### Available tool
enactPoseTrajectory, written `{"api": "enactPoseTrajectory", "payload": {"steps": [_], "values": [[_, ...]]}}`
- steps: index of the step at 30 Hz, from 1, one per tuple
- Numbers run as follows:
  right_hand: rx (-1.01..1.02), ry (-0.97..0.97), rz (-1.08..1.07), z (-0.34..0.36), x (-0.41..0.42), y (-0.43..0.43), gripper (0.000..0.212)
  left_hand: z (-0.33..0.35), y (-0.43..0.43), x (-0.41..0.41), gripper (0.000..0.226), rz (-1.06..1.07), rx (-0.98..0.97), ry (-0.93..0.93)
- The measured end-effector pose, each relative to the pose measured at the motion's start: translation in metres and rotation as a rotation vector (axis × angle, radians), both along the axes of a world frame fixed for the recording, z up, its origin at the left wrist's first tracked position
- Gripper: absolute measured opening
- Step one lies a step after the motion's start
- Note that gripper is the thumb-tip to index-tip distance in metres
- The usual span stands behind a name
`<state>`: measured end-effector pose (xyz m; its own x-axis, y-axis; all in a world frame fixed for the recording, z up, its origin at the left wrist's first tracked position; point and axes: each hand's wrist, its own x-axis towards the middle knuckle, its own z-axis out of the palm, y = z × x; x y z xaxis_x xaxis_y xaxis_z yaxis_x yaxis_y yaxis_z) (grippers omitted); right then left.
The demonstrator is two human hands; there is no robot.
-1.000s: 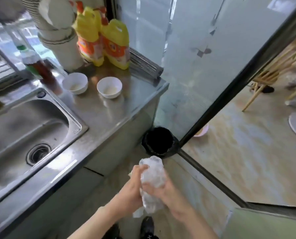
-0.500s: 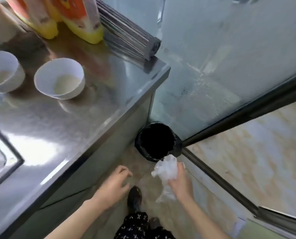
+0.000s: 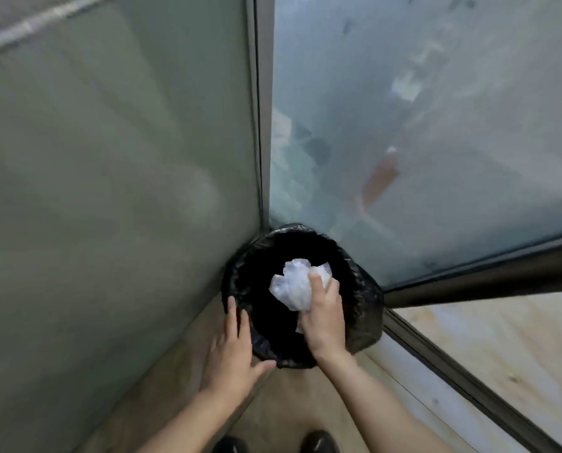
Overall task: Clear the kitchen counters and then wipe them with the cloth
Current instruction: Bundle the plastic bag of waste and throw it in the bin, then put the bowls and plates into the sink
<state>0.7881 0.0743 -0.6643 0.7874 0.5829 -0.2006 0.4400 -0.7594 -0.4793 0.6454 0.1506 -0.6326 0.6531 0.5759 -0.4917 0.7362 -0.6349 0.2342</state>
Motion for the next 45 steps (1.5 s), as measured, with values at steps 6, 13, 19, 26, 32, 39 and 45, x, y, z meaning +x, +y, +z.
{"api": "enactPoseTrajectory", "payload": {"steps": [6,13,19,26,32,39,45], "values": [[-0.57,0.219,0.33,-0.074,0.021,0.015,0.098,-0.034,-0.005,-0.02,0.097,-0.058,0.028,-0.074],[-0.458,0.454,0.278,-0.03,0.022,0.029,0.076,0.001,0.001,-0.011,0.101,-0.088,0.111,0.036],[-0.139,0.423,0.111,0.124,0.013,-0.002,0.04,0.138,-0.009,-0.013,0.048,0.163,-0.185,-0.052],[-0.037,0.406,0.234,0.376,-0.017,-0.023,0.024,0.378,-0.036,-0.039,0.029,0.273,-0.179,-0.36],[0.136,0.419,0.349,0.536,-0.049,-0.003,0.019,0.514,-0.036,-0.07,0.021,0.464,-0.1,-0.558],[0.159,0.503,0.437,0.592,-0.086,0.062,0.017,0.557,0.014,-0.143,0.018,0.722,-0.129,-0.618],[0.111,0.557,0.369,0.592,-0.123,0.151,0.024,0.566,0.094,-0.198,0.019,0.949,-0.156,-0.686]]}}
